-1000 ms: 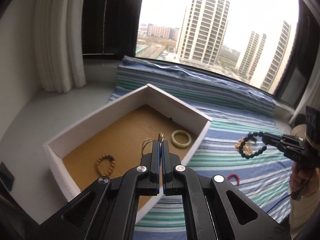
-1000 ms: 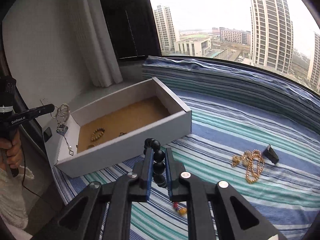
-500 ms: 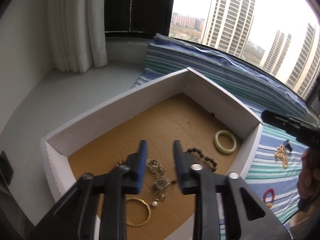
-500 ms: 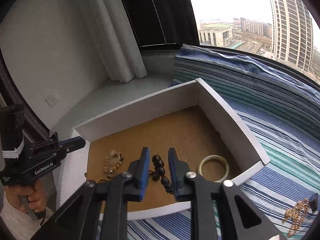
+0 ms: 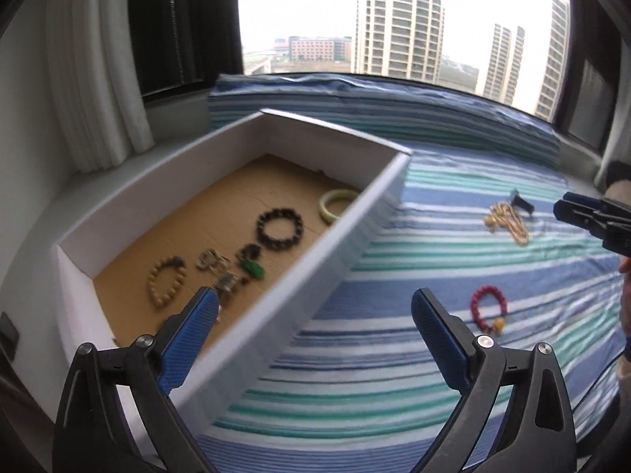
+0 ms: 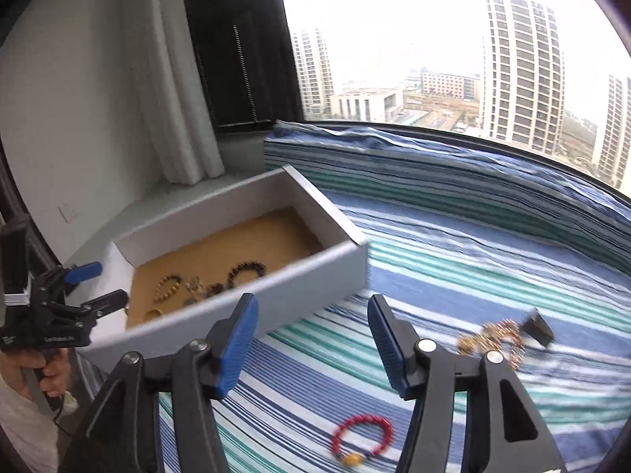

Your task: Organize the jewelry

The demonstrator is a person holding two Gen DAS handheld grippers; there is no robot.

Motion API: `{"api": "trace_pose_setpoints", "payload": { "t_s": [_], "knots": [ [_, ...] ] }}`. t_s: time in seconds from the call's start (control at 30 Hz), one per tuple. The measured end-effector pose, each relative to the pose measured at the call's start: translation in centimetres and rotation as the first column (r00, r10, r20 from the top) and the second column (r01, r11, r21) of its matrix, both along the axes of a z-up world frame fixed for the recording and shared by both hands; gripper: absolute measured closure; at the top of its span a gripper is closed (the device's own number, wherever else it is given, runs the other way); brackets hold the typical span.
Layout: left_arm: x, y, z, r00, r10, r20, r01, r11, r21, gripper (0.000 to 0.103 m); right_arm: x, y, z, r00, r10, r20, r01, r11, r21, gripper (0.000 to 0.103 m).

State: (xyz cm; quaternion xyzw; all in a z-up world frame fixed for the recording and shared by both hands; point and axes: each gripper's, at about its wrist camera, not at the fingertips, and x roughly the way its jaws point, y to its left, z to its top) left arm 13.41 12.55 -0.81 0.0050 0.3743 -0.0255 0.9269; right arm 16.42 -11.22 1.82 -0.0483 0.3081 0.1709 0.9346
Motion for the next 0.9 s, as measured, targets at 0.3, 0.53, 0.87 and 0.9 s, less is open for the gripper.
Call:
{"api": "trace_pose_setpoints", "payload": {
  "t_s": [0.3,0.53,0.87,0.9],
  "knots": [
    [-0.1,-10.0,-10.7,0.980,-0.100,-0.175,0.099,0.995,-0.016,0.005,-6.3,-13.7,-14.8,0.922,-0.345,-0.177,0.329,0.938,-0.112,0.044],
    [-0.1,-11.8,-12.7,0.980,-0.094,-0.175,0.102,0.994,0.040,0.004,-8.4,-16.7,-17.4,0.901,-0.407,-0.147,0.398,0.913,-0.088,0.044],
    [0.0,-11.4,-13.2,0.984,-0.083,-0.158,0.085,0.996,0.004,0.000,-8.5,-16.1,-17.5,0.909,-0.400,-0.115,0.390,0.915,-0.105,0.039],
    [0.0,-11.4,-13.2,0.984,-0.084,-0.158,0.086,0.996,0.003,0.000,-8.5,-16.1,-17.5,0.909,-0.401,-0.114,0.391,0.914,-0.106,0.038]
  ]
}}
